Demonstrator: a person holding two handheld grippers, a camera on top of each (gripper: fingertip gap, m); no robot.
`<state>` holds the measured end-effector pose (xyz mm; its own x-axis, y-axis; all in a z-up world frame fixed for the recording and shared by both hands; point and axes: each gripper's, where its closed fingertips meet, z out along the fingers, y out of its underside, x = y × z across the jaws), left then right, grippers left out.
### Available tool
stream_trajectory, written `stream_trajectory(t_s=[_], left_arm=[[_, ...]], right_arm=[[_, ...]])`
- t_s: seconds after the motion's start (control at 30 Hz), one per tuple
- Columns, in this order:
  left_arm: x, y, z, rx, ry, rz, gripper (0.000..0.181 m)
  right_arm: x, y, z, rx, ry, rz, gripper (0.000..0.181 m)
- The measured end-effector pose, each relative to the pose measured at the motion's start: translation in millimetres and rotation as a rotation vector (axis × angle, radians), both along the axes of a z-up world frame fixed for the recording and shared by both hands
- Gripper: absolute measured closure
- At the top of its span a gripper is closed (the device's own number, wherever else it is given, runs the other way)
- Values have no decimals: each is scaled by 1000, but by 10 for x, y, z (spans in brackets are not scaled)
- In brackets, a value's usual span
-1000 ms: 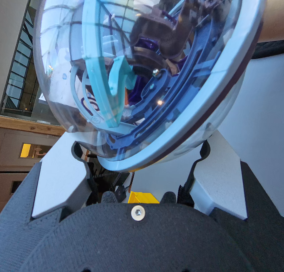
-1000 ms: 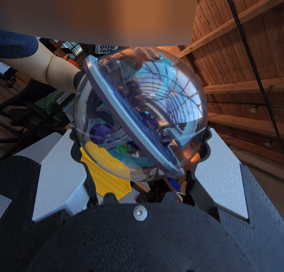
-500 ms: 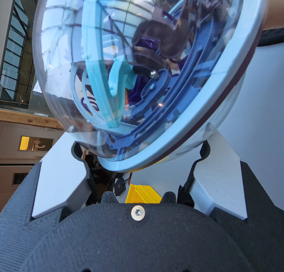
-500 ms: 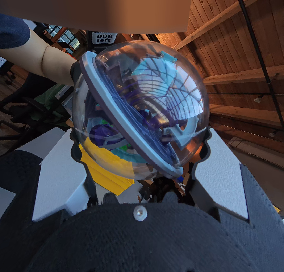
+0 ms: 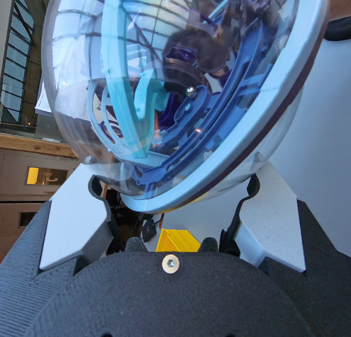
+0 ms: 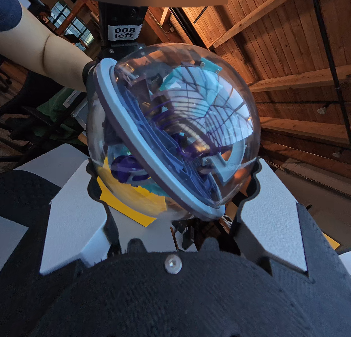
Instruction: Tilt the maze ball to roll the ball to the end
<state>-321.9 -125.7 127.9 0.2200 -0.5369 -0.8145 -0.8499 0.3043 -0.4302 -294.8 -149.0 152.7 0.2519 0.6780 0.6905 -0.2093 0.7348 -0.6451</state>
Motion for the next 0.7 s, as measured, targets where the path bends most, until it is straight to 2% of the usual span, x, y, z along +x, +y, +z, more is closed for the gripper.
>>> stream_trajectory(t_s=[0.7], left_arm=[[-33,312,-351,-65,4,3,26]], right_arm=[[-37,360,-360,-94,-29,-25,24]])
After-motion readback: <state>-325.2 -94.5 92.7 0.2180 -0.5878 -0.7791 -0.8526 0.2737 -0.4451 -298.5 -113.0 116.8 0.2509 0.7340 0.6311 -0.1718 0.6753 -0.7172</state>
